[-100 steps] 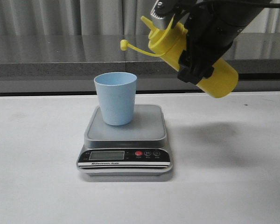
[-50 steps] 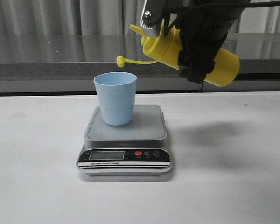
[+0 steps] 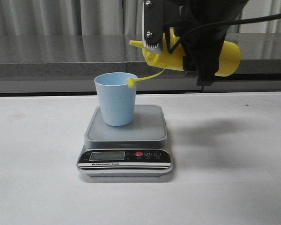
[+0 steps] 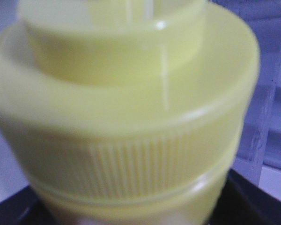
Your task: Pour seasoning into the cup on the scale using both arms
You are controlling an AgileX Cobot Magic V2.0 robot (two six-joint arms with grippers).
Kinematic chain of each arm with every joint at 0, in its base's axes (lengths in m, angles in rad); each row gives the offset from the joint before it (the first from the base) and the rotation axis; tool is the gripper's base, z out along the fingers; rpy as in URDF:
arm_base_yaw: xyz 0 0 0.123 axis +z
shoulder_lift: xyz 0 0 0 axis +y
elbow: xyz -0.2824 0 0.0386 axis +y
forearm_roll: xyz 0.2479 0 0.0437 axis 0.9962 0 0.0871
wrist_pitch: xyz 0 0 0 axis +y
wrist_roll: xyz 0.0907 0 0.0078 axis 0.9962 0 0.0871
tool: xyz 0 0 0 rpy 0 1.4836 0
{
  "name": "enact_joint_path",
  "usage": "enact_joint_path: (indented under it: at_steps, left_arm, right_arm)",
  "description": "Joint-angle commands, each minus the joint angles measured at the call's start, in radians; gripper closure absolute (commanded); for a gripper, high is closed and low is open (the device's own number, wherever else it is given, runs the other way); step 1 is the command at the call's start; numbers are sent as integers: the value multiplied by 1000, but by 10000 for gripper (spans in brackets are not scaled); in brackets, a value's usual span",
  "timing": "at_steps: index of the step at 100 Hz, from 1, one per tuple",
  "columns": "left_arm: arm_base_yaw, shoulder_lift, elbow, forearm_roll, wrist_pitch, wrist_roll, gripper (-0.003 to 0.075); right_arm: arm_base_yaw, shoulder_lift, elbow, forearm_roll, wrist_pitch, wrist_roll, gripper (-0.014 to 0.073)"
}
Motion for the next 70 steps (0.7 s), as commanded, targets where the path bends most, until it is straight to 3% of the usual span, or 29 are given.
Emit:
enact_joint_path:
  at_steps: [1, 38, 70]
  left_arm:
    - [1, 8, -25, -11, -74, -10, 741]
    - [1, 8, -25, -11, -74, -10, 741]
    - [1, 8, -25, -11, -74, -10, 741]
  right_arm:
    - [7, -23, -40, -60, 4, -9, 655]
    - [17, 47, -112, -128, 107, -9, 655]
    - [26, 53, -112, -278, 144, -9, 655]
